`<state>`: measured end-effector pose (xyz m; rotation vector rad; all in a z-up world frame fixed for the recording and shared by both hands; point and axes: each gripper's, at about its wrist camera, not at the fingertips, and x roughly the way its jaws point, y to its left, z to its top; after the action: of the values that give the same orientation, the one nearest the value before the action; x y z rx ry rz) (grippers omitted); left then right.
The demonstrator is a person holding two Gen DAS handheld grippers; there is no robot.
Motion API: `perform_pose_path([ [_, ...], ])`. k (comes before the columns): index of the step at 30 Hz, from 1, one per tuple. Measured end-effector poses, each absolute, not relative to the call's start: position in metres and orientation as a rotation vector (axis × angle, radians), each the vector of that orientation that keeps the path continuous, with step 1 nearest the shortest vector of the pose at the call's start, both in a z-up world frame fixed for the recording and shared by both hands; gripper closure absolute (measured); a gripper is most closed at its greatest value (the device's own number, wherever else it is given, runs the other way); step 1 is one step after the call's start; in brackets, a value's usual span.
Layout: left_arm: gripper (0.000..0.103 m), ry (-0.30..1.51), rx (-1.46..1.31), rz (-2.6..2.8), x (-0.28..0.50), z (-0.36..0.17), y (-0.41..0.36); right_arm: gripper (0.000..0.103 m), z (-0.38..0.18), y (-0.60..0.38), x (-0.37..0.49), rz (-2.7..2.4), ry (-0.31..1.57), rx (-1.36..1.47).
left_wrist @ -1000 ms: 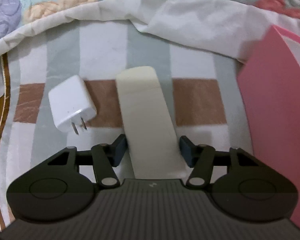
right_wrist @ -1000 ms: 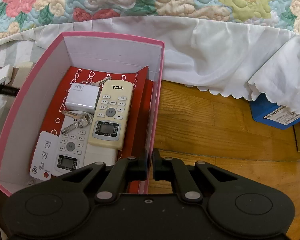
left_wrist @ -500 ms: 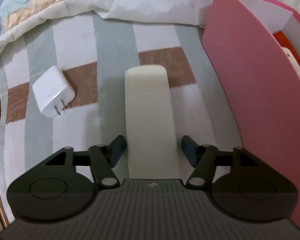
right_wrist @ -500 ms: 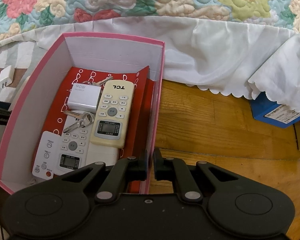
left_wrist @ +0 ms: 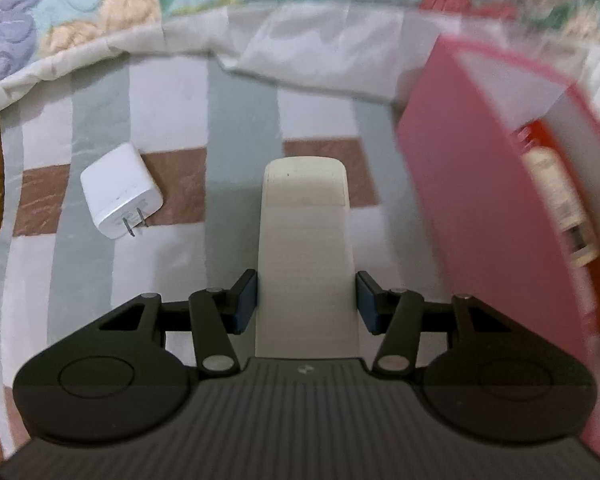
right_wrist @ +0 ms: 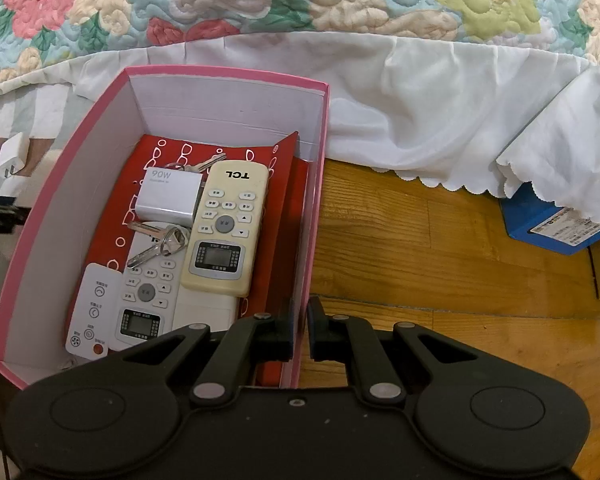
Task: Organize rigid objects
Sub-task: 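Carry the cream bar into the pink box and open the left tool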
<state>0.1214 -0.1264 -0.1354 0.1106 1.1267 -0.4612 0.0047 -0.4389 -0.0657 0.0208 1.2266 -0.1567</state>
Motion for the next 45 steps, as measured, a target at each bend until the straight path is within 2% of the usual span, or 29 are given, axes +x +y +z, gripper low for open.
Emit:
perform_pose_path([
  [15, 0.053, 1.056, -0.003, -0.603, 0.091, -0.055, -0.13, 0.091, -0.066, -0.439, 0.004, -0.156, 1.227, 0.018],
  [24, 0.053, 1.048, -0.062, -0.805, 0.075, -0.014, -0.163, 0.091, -0.066, -0.439, 0.004, -0.157, 1.226, 0.018],
  [28, 0.053, 1.086, -0.032, -0.821, 0.08, -0.02, -0.193, 0.091, -0.065, -0.439, 0.004, -0.157, 1.227, 0.019],
  [36, 0.053, 1.169, 0.1, -0.775, 0.086, -0.066, -0.265, 0.091, -0.062, -0.441, 0.004, -0.156, 1.215, 0.034],
  [43, 0.052, 1.198, 0.188, -0.632, 0.083, -0.1, -0.28, 0.091, -0.06, -0.442, 0.002, -0.146, 1.205, 0.034],
  [45, 0.052, 1.151, 0.235, -0.627, 0.079, -0.099, -0.283, 0.091, -0.06, -0.443, 0.002, -0.143, 1.204, 0.034],
])
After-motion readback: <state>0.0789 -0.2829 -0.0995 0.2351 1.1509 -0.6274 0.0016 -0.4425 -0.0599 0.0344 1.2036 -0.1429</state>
